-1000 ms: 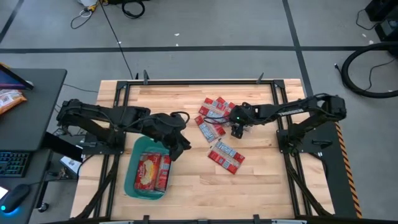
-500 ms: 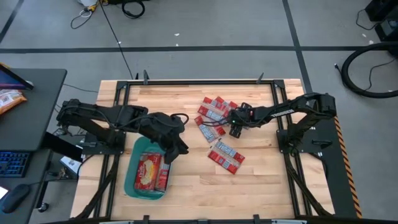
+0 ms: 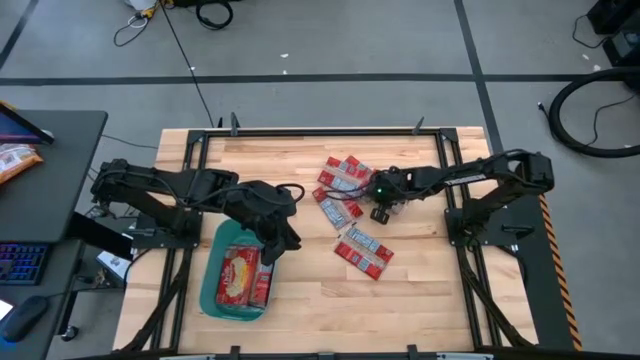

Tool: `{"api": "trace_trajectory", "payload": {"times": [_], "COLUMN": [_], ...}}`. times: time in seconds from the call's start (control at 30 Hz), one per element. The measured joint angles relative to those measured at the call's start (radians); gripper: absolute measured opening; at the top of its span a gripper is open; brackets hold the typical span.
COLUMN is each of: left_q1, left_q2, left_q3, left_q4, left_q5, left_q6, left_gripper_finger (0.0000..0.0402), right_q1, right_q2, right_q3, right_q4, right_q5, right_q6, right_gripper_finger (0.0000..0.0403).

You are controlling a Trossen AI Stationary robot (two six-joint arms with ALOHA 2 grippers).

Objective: Sort popcorn bags into baskets
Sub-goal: Put the red popcorn bag into the green bin

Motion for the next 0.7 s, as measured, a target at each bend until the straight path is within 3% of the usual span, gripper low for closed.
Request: {"api": "trace_trajectory", "payload": {"times": [0.2, 0.47, 0.7], "left_q1": [0.000, -0.006, 0.012], "left_q2": [0.000, 0.001, 0.053], "left_q3": [-0.009, -0.080, -0.104], "left_q4": [-0.012, -0.041, 0.051], "left_q5": [-0.071, -0.249, -0.278], "left_q6": [0.094, 0.173, 0.176], "left_gripper_finger": [0.0116, 0.0123, 0.0194], "right_q1": [0.018, 0.020, 0.023], "right_q2": [-0.111, -0.261, -0.328], "right_q3": [0.055, 0.091, 0.092], "right_q4": [-0.036, 0.031, 0.152], "right_q5": [-0.078, -0.434, -0.639], "right_q6": [-0.002, 0.015, 0.105], "right_gripper_finger": [0.0006, 0.0004, 0.0005]}}
